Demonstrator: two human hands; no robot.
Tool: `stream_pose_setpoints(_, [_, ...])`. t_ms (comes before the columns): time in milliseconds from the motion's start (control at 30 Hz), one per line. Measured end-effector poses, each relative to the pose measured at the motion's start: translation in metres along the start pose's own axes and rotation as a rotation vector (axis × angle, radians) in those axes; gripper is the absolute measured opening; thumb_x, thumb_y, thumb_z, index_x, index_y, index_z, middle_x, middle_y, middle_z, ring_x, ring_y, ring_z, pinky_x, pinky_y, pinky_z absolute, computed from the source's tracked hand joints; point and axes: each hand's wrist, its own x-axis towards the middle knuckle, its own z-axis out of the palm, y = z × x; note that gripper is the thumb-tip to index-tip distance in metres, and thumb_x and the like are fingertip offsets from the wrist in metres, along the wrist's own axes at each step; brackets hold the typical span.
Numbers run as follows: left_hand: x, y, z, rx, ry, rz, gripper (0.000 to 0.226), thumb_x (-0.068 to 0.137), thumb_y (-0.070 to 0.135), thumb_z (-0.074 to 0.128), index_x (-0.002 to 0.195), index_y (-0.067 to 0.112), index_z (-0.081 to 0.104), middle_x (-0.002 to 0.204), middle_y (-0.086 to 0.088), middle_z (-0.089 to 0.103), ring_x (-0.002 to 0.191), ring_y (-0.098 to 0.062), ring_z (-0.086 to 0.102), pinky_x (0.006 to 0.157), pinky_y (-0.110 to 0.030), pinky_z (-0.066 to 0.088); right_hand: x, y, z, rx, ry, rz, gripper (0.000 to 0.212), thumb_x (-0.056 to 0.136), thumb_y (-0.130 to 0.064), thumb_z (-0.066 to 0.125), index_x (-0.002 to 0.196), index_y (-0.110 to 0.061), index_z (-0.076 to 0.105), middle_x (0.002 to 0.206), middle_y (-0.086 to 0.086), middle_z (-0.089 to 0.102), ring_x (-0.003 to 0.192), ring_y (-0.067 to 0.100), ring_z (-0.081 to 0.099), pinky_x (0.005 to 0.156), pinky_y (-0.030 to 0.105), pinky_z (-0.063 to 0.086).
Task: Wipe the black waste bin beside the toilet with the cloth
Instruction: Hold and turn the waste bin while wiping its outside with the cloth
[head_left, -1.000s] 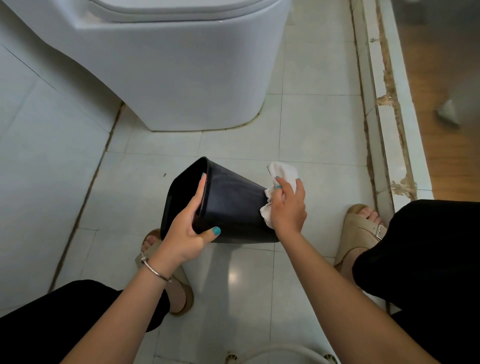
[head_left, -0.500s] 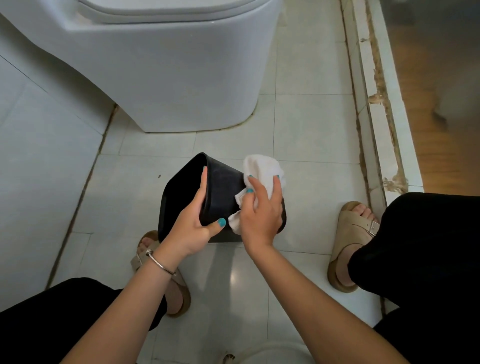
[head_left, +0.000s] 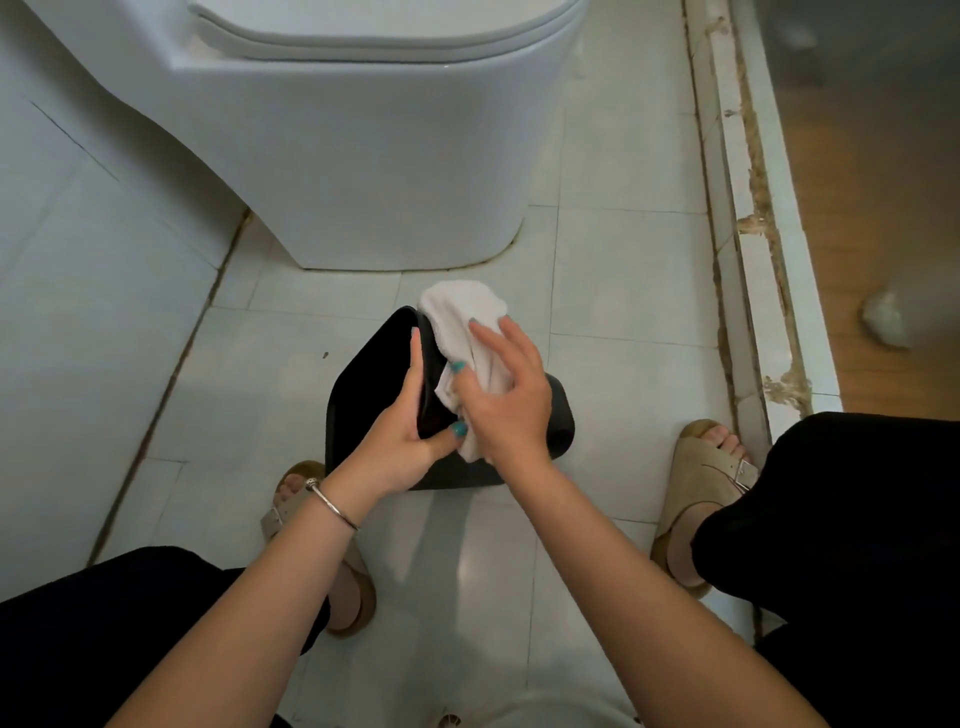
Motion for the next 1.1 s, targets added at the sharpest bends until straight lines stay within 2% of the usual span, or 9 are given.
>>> stream_pose_setpoints(100, [0.004, 0.005, 0.006, 0.034, -0.025, -0.008, 0.110, 0.087, 0.027, 0.067, 0.136, 0.050, -0.028, 0.156, 0.013, 0.011, 0.139, -0.004, 0.022, 0.112, -0.026, 0.024, 0.020, -0.004, -0.016, -0.021, -0.072, -0.022, 0.065, 0.075, -0.026, 0.070, 0.133, -0.046, 0.050, 0.151, -0.010, 0.035, 0.122, -0.016, 0.027, 0.097, 0.006, 0.023])
stream_pose_setpoints(167, [0.007, 0.008, 0.011, 0.077, -0.051, 0.000, 0.113, 0.085, 0.030, 0.069, 0.134, 0.051, -0.031, 0.151, 0.024, 0.006, 0.134, 0.004, 0.019, 0.105, -0.016, 0.023, 0.028, -0.001, -0.024, 0.044, -0.051, 0.005, 0.070, 0.074, -0.021, 0.072, 0.137, -0.042, 0.049, 0.150, -0.008, 0.039, 0.130, -0.010, 0.030, 0.106, 0.014, 0.026])
stream_pose_setpoints(267, [0.013, 0.011, 0.012, 0.193, -0.029, 0.036, 0.112, 0.087, 0.020, 0.067, 0.136, 0.051, -0.028, 0.139, 0.027, 0.019, 0.119, 0.001, 0.038, 0.096, -0.016, 0.034, 0.031, 0.006, -0.034, 0.218, 0.032, 0.114, 0.067, 0.074, -0.017, 0.073, 0.133, -0.042, 0.053, 0.134, -0.023, 0.050, 0.124, -0.011, 0.043, 0.104, 0.018, 0.037])
stream_pose_setpoints(333, [0.017, 0.017, 0.015, 0.343, 0.024, 0.038, 0.111, 0.089, 0.016, 0.064, 0.133, 0.056, -0.030, 0.113, 0.007, 0.048, 0.087, -0.020, 0.063, 0.084, -0.032, 0.053, 0.030, 0.008, -0.039, 0.293, 0.081, 0.177, 0.065, 0.072, -0.018, 0.071, 0.129, -0.045, 0.055, 0.122, -0.036, 0.051, 0.112, -0.019, 0.046, 0.091, 0.007, 0.040])
stream_pose_setpoints(400, [0.020, 0.021, 0.019, 0.446, 0.064, 0.034, 0.112, 0.089, 0.014, 0.063, 0.130, 0.058, -0.031, 0.077, 0.000, 0.049, 0.057, -0.017, 0.059, 0.061, -0.035, 0.054, 0.028, 0.007, -0.041, 0.363, 0.114, 0.215, 0.064, 0.071, -0.018, 0.071, 0.126, -0.048, 0.057, 0.122, -0.034, 0.051, 0.115, -0.013, 0.048, 0.083, 0.003, 0.043])
stream_pose_setpoints(467, [0.024, 0.024, 0.024, 0.506, 0.082, 0.047, 0.112, 0.088, 0.013, 0.063, 0.131, 0.055, -0.032, 0.056, -0.001, 0.044, 0.042, -0.008, 0.043, 0.046, -0.028, 0.042, 0.027, 0.006, -0.044, 0.415, 0.147, 0.244, 0.063, 0.071, -0.018, 0.071, 0.122, -0.053, 0.058, 0.129, -0.026, 0.052, 0.119, -0.005, 0.050, 0.082, 0.005, 0.047])
stream_pose_setpoints(667, [0.033, 0.032, 0.030, 0.679, 0.101, 0.076, 0.112, 0.087, 0.017, 0.062, 0.134, 0.047, -0.035, 0.051, 0.001, 0.048, 0.043, -0.011, 0.049, 0.040, -0.026, 0.036, 0.030, 0.006, -0.049, 0.488, 0.222, 0.281, 0.059, 0.077, -0.014, 0.071, 0.120, -0.052, 0.058, 0.137, -0.013, 0.053, 0.124, 0.007, 0.052, 0.103, 0.035, 0.048])
stream_pose_setpoints(833, [0.047, 0.028, 0.021, 0.846, 0.134, 0.087, 0.112, 0.082, 0.014, 0.064, 0.140, 0.041, -0.029, 0.050, 0.010, 0.043, 0.042, -0.007, 0.043, 0.042, -0.024, 0.024, 0.032, 0.005, -0.047, 0.493, 0.208, 0.285, 0.060, 0.077, -0.011, 0.071, 0.124, -0.047, 0.059, 0.136, -0.012, 0.054, 0.123, 0.007, 0.054, 0.105, 0.037, 0.046])
stream_pose_setpoints(1100, [0.087, 0.018, -0.005, 0.980, 0.262, 0.146, 0.087, 0.087, 0.025, 0.062, 0.149, 0.038, 0.002, 0.072, 0.001, 0.061, 0.067, -0.021, 0.060, 0.055, -0.029, 0.037, 0.034, 0.011, -0.041, 0.491, 0.204, 0.327, 0.061, 0.078, -0.010, 0.073, 0.119, -0.052, 0.058, 0.133, -0.012, 0.055, 0.120, 0.008, 0.056, 0.100, 0.035, 0.049])
